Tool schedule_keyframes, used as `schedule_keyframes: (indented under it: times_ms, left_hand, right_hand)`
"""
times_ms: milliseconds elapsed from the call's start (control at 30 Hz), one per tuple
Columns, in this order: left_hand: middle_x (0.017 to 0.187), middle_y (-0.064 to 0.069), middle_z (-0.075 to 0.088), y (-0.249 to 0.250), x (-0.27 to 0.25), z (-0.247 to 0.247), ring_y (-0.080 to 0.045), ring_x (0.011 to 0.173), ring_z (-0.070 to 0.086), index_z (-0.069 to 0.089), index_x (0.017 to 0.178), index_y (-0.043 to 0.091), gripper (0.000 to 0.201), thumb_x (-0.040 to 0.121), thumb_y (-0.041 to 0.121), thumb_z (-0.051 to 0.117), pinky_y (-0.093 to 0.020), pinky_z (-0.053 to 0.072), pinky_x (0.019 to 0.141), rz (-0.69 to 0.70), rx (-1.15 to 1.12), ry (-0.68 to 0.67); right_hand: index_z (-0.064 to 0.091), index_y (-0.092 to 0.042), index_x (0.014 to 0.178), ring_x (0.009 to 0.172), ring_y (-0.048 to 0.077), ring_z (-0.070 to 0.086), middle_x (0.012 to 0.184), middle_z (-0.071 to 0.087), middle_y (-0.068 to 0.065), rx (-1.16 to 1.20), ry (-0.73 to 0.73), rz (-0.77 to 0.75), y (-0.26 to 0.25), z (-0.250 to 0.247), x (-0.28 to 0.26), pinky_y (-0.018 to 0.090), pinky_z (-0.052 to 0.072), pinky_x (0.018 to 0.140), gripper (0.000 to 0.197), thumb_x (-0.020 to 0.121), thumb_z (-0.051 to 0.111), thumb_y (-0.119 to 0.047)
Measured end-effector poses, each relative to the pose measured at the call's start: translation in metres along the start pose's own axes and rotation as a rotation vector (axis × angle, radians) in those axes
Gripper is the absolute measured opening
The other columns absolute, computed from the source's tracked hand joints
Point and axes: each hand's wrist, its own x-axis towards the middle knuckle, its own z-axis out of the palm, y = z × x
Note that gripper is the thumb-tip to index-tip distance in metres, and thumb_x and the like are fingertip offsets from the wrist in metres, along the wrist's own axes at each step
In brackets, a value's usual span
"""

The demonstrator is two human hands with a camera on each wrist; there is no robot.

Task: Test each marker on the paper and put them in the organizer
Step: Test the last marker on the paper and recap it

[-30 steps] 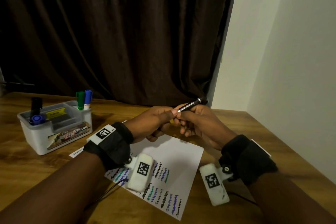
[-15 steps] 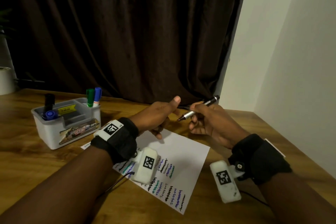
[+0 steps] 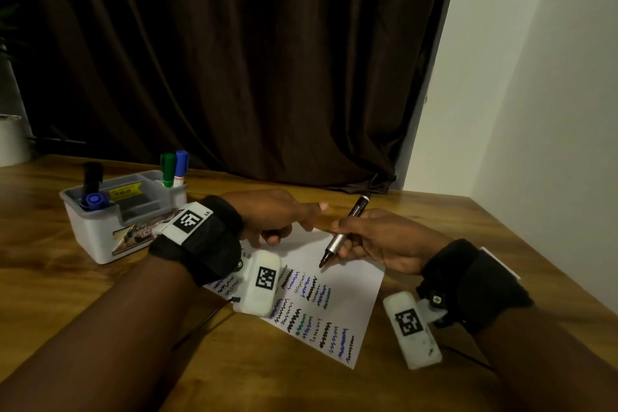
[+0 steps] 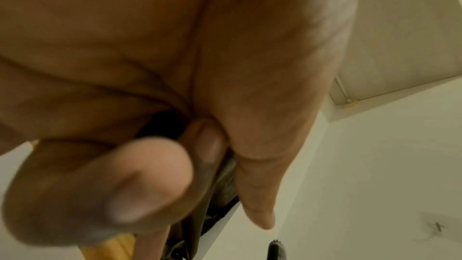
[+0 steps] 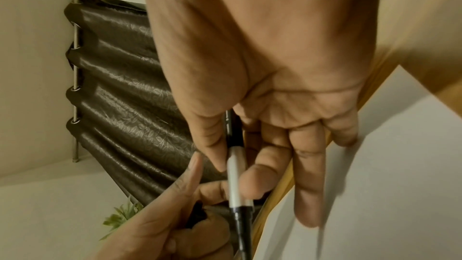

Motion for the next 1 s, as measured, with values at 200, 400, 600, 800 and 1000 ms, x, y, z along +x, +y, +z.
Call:
schedule_keyframes:
  times_ms: [200,400,600,800,1000]
  left_hand:
    - [0.058,0.005,0.041,-0.003,0.007,0.004,-0.011,0.053,0.037,0.068,0.122,0.022,0.066,0.087,0.074,0.048,-0.028,0.033,0.056,-0.022,0.03,0.062]
    - [0.055,0.004,0.038,-0.003,0.006,0.006,-0.01,0.049,0.034,0.066,0.126,0.017,0.065,0.092,0.069,0.046,-0.026,0.034,0.056,-0.035,0.023,0.068]
    - [0.055,0.004,0.04,0.0,0.004,0.009,-0.01,0.049,0.035,0.066,0.127,0.016,0.065,0.093,0.067,0.046,-0.025,0.035,0.056,-0.055,0.047,0.055]
    - [0.057,0.003,0.041,0.001,0.005,0.009,-0.01,0.052,0.036,0.065,0.128,0.015,0.065,0.093,0.066,0.046,-0.025,0.035,0.057,-0.068,0.048,0.044]
    - [0.062,0.0,0.04,0.001,0.006,0.009,-0.011,0.055,0.036,0.064,0.129,0.014,0.064,0.094,0.064,0.047,-0.025,0.036,0.057,-0.067,0.032,0.041]
  right_hand:
    - [0.073,0.004,0.098,0.099,0.041,0.072,0.091,0.072,0.024,-0.029,0.024,-0.061,-0.003,0.004,-0.002,0.038,0.06,0.095,0.026,0.103,0.058,-0.017]
    - [0.075,-0.007,0.109,0.106,0.032,0.076,0.107,0.078,0.021,-0.31,-0.036,-0.075,-0.011,-0.007,-0.013,0.053,0.05,0.108,0.019,0.095,0.069,-0.018]
    - [0.077,-0.014,0.103,0.098,0.014,0.076,0.104,0.081,0.009,-0.506,-0.106,-0.134,-0.018,0.002,-0.023,0.059,0.048,0.108,0.012,0.095,0.069,-0.018]
    - [0.078,-0.017,0.101,0.107,0.025,0.075,0.104,0.081,0.011,-0.538,-0.159,-0.165,-0.018,0.011,-0.023,0.068,0.044,0.106,0.012,0.092,0.072,-0.019]
    - [0.079,-0.02,0.098,0.107,0.025,0.075,0.101,0.081,0.01,-0.555,-0.177,-0.168,-0.017,0.01,-0.022,0.065,0.046,0.107,0.009,0.091,0.074,-0.019]
